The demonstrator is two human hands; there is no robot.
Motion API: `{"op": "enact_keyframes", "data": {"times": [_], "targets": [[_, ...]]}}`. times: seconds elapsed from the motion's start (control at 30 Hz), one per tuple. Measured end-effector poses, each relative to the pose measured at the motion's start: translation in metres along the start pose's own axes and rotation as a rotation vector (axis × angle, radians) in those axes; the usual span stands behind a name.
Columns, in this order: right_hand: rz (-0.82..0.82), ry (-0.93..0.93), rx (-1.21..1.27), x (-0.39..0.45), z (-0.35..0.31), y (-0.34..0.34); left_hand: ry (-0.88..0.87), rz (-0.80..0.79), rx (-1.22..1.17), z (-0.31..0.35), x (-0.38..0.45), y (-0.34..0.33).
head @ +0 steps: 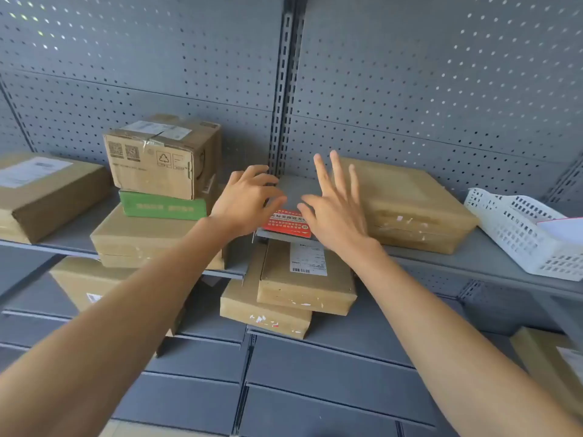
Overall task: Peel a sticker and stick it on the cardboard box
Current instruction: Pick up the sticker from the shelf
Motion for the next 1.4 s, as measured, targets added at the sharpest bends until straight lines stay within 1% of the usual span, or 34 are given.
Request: {"op": "enact_keyframes", "data": {"times": [0.1, 0.17, 0.27, 0.37, 0.67, 0.8, 1.03, 1.13, 1.23, 1.3, 1.4], "targets": [[-0.02, 0.049, -0.033, -0.014, -0.01, -0.008, -0.062, -0.066, 0.05, -0.002, -0.019, -0.008], [-0.026, 0.092, -0.051, -0.021, -0.015, -0.014, -0.069, -0.054, 0.025, -0.004, -0.032, -0.012], [-0.082, 0.125, -0.093, -0.026, -0.016, -0.019, -0.091, -0.026, 0.03, -0.006, -0.042, -0.012], [-0.078, 0.145, -0.069, -0.026, -0.019, -0.019, -0.102, -0.032, 0.02, -0.007, -0.047, -0.012], [0.081, 0.141, 0.031, -0.03, -0.017, -0.023, -0.221, -0.005, -0.013, -0.009, -0.051, -0.007], [0.165, 0.163, 0.022, -0.029, -0.011, -0.023, -0.219, 0.023, -0.072, -0.007, -0.051, -0.004], [0.275, 0.157, 0.065, -0.023, 0.0, -0.016, -0.19, 0.128, -0.122, -0.006, -0.036, -0.002], [0.355, 0.087, 0.107, -0.025, 0.007, -0.007, -0.15, 0.212, -0.145, -0.007, -0.028, 0.001], [0.532, -0.09, 0.248, -0.031, 0.018, 0.006, -0.121, 0.306, -0.206, -0.003, -0.015, 0.008], [0.596, -0.267, 0.444, -0.037, 0.027, 0.016, -0.134, 0.373, -0.241, 0.004, -0.006, 0.014], [0.591, -0.484, 0.887, -0.042, 0.041, 0.035, -0.15, 0.471, -0.306, 0.022, 0.008, 0.024]]}}
Point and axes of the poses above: each hand's wrist, its own x-axis towards the middle knuckle, its own y-axis out of the back of the hand, z = x × y, the point moved 2 cm from there along x, towards the middle knuckle, and after that the axes turned 13 degrees about y, right-handed, at the moved point
